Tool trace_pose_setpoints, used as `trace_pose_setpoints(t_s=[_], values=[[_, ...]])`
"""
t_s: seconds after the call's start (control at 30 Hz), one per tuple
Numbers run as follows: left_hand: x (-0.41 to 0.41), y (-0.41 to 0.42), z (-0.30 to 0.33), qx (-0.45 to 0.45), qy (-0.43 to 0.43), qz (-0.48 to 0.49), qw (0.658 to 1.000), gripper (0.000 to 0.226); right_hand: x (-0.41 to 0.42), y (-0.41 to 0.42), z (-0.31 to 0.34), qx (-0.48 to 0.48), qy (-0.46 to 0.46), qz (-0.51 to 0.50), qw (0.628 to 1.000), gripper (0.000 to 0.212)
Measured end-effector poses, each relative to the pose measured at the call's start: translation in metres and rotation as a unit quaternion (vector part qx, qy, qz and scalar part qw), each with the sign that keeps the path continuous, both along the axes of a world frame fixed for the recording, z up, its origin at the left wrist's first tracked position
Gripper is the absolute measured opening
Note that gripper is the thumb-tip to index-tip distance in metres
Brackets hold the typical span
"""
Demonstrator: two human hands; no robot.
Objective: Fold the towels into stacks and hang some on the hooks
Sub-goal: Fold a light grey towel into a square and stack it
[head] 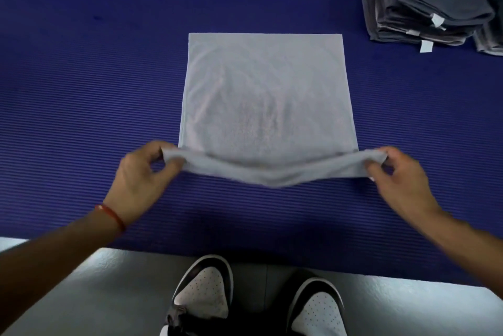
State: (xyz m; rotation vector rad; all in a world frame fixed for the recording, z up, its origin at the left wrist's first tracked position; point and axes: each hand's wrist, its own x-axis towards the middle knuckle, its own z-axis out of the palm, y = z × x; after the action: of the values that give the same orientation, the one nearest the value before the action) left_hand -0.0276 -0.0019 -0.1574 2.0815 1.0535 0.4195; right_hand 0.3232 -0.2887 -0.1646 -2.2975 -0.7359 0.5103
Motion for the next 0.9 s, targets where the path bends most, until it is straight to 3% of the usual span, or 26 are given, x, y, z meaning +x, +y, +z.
trace_pose_setpoints(t_s=[0.07, 0.17, 0.37, 0.5, 0.63, 0.77, 0.9], values=[[0.024, 0.018, 0.015, -0.015, -0.025, 0.047, 0.998, 0.003, 0.01, 0.022, 0.008, 0.042, 0.049, -0.059, 0.996, 0.012], [0.049, 0.041, 0.025, 0.022, -0.018, 0.017, 0.999, 0.024, 0.025, 0.048, 0.022, 0.096, 0.029, -0.046, 0.994, 0.019], [0.031, 0.038, 0.004, 0.023, 0.025, -0.015, 0.999, 0.022, 0.02, 0.043, 0.024, 0.004, -0.068, 0.049, 0.996, 0.014], [-0.007, -0.013, -0.01, -0.005, 0.051, 0.009, 0.999, 0.028, -0.011, -0.001, 0.011, -0.045, -0.048, 0.071, 0.995, 0.013], [-0.041, -0.063, -0.008, -0.057, 0.066, 0.069, 0.994, 0.019, -0.046, -0.039, 0.01, -0.092, -0.011, 0.052, 0.994, 0.023], [-0.033, -0.059, 0.007, -0.036, 0.037, 0.092, 0.994, 0.014, -0.037, -0.019, 0.024, -0.032, -0.046, 0.04, 0.998, 0.021], [0.011, 0.001, 0.013, 0.014, 0.013, 0.105, 0.994, 0.018, 0.006, 0.046, 0.029, 0.023, -0.077, 0.031, 0.996, 0.011]])
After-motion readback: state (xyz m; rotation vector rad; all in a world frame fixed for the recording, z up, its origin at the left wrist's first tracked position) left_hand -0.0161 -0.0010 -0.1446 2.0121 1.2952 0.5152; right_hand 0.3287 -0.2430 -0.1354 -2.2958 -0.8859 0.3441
